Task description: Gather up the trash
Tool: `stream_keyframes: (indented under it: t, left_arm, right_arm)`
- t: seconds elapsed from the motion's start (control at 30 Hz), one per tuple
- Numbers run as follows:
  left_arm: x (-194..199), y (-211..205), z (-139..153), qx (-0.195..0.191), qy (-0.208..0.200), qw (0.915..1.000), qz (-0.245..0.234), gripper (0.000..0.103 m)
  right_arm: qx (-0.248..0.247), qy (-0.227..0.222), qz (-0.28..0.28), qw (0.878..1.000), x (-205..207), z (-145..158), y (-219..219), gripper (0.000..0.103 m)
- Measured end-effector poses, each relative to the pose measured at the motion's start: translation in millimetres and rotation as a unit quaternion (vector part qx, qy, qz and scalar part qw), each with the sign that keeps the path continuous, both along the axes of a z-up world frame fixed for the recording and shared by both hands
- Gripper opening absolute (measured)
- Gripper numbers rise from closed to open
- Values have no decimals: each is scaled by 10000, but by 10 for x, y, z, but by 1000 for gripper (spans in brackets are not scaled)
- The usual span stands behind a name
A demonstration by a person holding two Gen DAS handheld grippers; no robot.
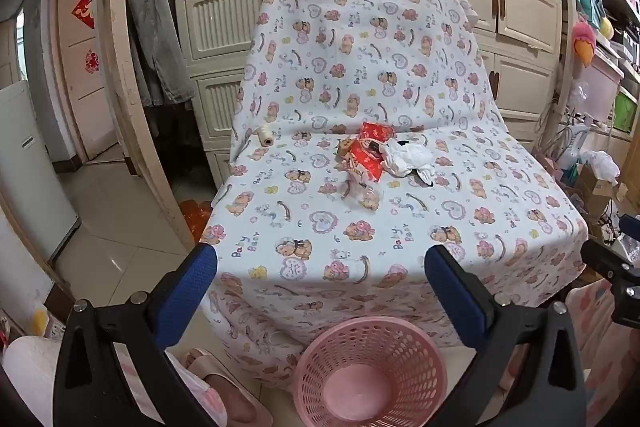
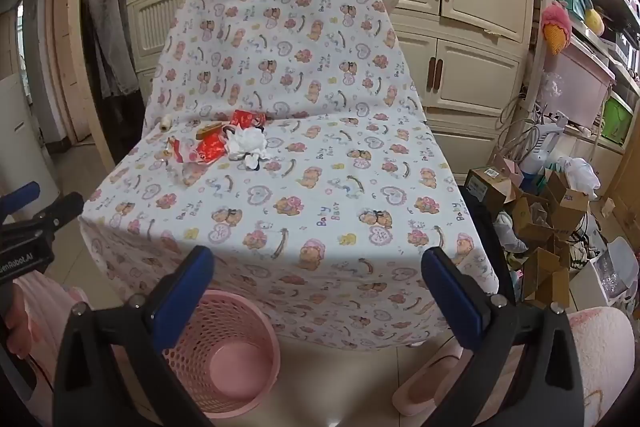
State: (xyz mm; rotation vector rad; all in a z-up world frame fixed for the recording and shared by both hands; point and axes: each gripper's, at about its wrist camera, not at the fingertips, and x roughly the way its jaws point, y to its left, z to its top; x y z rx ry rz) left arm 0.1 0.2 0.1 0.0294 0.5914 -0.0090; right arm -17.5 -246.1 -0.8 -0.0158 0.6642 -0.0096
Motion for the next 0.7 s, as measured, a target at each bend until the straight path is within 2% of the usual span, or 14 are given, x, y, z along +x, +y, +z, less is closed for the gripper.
stream_keyframes:
  t: [0.43,0.7]
  left_arm:
    - [66,-44,-80,20,20,10000,46,103]
    - [24,0,-7,55,-31,10000,-16,103]
  right_arm:
    - [-29,-1,-2,10000,-4,-1,-2,103]
    - [-28,-16,2,10000,-21,10,-16,103]
